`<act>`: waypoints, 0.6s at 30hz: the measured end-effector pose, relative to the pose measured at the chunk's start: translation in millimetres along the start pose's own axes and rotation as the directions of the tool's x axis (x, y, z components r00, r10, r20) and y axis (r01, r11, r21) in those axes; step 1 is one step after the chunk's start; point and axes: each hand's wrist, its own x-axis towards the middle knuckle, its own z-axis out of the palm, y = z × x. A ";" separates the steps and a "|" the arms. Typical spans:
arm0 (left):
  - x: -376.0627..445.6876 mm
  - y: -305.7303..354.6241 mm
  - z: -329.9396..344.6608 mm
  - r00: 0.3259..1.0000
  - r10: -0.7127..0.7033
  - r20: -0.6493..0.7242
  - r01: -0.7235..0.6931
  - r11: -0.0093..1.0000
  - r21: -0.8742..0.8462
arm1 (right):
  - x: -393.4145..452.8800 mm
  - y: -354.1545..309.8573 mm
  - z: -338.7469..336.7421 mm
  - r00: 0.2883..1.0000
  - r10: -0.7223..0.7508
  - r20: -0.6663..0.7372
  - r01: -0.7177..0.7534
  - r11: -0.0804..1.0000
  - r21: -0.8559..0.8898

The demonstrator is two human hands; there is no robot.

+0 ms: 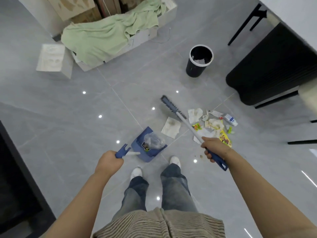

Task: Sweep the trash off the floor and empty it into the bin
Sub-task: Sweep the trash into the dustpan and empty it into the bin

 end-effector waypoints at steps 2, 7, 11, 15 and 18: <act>-3.2 -7.7 1.4 1.000 -0.004 0.001 0.004 1.000 0.014 | 16.7 2.8 3.7 0.999 0.016 -0.030 -0.017 1.000 -0.026; -6.6 -9.9 11.1 1.000 0.002 -0.030 -0.001 1.000 0.015 | 41.2 25.8 47.7 1.000 0.015 0.023 -0.011 0.985 -0.171; -5.6 -3.0 14.2 0.999 -0.001 -0.038 0.002 0.999 0.034 | 19.7 52.1 106.5 0.997 -0.018 0.081 0.040 0.959 -0.280; -5.2 4.3 14.8 0.999 0.013 -0.043 -0.011 0.999 0.040 | -7.5 67.0 138.2 0.985 0.078 0.152 -0.036 0.965 -0.259; -2.0 5.3 13.7 0.999 0.025 -0.038 -0.025 1.000 0.010 | -26.3 59.2 125.5 0.980 0.109 0.167 -0.085 0.986 -0.146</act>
